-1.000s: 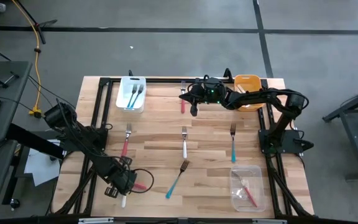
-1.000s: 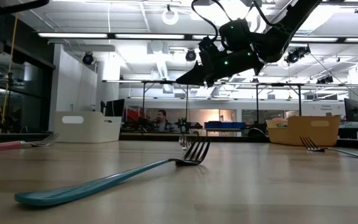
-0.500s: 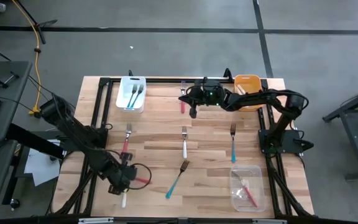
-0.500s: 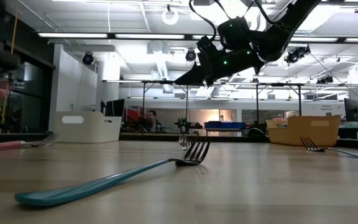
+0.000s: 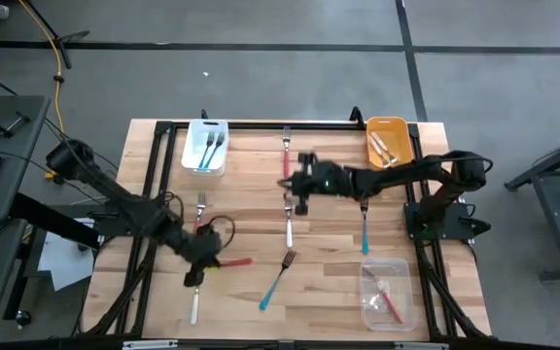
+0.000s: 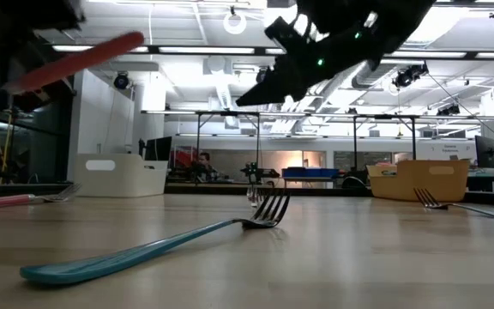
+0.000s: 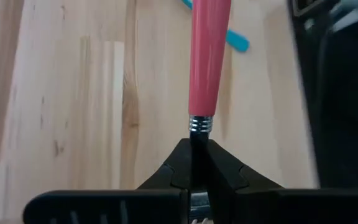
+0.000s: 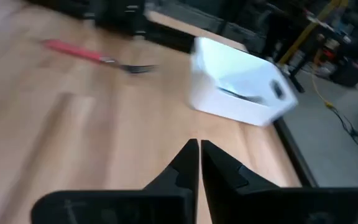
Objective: Sort silverware by color (type)
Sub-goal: Put the bottom left light red fork into the transparent bin
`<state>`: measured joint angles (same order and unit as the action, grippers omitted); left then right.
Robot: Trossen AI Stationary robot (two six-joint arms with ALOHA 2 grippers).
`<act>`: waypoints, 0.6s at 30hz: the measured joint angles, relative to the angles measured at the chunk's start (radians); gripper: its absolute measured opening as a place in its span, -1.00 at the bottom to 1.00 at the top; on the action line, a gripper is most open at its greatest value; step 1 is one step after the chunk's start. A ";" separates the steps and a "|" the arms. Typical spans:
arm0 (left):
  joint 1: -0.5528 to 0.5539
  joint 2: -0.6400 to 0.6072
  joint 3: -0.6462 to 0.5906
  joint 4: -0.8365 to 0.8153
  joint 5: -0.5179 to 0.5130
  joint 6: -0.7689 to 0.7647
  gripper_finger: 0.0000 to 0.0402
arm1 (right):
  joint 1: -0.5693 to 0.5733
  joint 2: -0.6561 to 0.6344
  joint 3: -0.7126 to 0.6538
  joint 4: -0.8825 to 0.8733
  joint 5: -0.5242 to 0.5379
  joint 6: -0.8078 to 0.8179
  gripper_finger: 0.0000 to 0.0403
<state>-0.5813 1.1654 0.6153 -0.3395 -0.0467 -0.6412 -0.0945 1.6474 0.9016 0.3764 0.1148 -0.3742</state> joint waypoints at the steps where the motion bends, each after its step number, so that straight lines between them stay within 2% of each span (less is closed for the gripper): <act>1: 0.032 -0.007 -0.001 0.002 0.041 -0.012 -0.94 | 0.030 0.000 0.000 -0.006 0.021 -0.001 -0.90; 5: 0.158 -0.015 -0.001 0.020 0.195 -0.064 -0.94 | 0.144 0.000 0.000 -0.013 0.126 -0.002 -0.71; 10: 0.291 -0.009 -0.001 0.134 0.355 -0.104 -0.94 | 0.265 0.000 0.032 -0.065 0.259 -0.012 -0.40; 13: 0.367 -0.008 -0.001 0.192 0.427 -0.142 -0.94 | 0.331 0.000 0.074 -0.115 0.345 -0.033 -0.26; 18: 0.463 -0.007 -0.001 0.235 0.479 -0.195 -0.94 | 0.419 0.000 0.138 -0.207 0.519 -0.101 -0.15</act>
<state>-0.1188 1.1580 0.6144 -0.1041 0.4319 -0.8363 0.3246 1.6474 1.0395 0.1699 0.6340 -0.4749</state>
